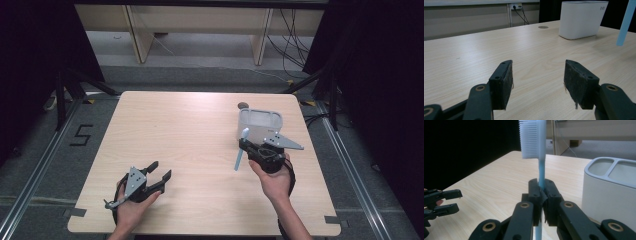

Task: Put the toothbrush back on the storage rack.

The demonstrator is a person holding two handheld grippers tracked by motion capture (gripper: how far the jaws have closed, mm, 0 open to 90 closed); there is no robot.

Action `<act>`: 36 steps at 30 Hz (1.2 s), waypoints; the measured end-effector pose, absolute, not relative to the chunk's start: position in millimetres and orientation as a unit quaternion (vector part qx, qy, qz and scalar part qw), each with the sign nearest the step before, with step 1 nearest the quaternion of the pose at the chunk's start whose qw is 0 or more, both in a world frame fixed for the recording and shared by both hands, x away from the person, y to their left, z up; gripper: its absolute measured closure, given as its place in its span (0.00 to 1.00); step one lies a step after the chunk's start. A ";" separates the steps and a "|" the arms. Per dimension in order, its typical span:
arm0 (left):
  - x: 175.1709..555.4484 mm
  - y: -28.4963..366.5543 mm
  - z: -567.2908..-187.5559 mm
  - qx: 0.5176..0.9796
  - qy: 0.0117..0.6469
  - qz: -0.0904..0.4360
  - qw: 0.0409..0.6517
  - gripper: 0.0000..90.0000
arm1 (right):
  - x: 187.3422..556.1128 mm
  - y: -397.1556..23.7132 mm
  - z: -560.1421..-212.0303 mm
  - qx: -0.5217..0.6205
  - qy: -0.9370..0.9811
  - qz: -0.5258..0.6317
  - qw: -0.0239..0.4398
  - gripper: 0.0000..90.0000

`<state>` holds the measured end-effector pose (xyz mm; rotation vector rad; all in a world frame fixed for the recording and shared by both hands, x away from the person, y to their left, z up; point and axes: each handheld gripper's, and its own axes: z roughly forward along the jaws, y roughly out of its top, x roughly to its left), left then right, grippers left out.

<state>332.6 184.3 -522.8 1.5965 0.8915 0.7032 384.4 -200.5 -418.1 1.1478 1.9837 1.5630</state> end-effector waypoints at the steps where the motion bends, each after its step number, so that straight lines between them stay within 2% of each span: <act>1: 332.5 184.2 -522.8 0.677 0.378 0.298 0.557 0.44 | 384.5 -200.7 -417.9 0.407 0.702 0.556 0.182 0.96; 4: 332.5 183.9 -522.8 0.676 0.379 0.299 0.557 0.44 | 385.1 -204.6 -415.9 0.405 0.703 0.551 0.196 0.96; 12: 333.6 184.0 -523.8 0.669 0.379 0.298 0.566 0.44 | 385.5 -210.4 -412.0 0.416 0.696 0.552 0.194 0.96; 13: 333.5 184.0 -523.8 0.669 0.379 0.298 0.565 0.44 | 387.0 -212.3 -412.3 0.409 0.699 0.550 0.206 0.96; 25: 333.3 183.7 -523.8 0.669 0.379 0.298 0.565 0.44 | 390.6 -220.2 -408.4 0.423 0.692 0.545 0.212 0.96; 36: 333.1 183.7 -523.8 0.668 0.381 0.298 0.565 0.44 | 395.4 -232.8 -402.8 0.429 0.686 0.537 0.237 0.96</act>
